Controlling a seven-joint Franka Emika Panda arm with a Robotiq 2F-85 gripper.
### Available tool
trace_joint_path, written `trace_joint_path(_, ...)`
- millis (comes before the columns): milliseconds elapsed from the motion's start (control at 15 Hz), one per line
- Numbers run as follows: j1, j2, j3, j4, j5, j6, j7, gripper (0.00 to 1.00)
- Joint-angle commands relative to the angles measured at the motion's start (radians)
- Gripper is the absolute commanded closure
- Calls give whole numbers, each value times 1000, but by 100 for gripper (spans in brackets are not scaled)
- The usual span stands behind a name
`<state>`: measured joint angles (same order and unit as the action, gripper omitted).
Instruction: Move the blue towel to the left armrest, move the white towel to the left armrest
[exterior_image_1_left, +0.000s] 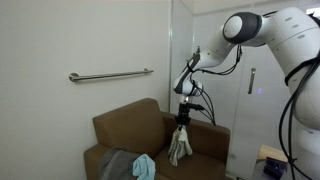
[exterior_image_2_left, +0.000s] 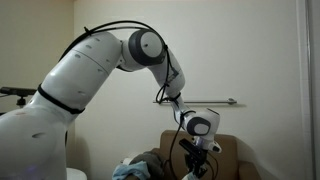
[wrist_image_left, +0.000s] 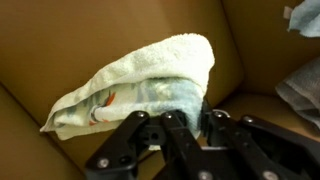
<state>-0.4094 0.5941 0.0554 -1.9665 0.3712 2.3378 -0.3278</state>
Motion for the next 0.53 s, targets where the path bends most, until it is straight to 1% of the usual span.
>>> trace_joint_path(0,62,-216,-25,-151,-79,-30,-69,96)
trace_joint_path(133,98,-310,-21,-198,-103,-15,-89,96)
trace_joint_path(267,144,-405,-12,-233,-105,3,-104,96)
trace_joint_path(467,219,-554,-4,-272,-69,34,-113,96)
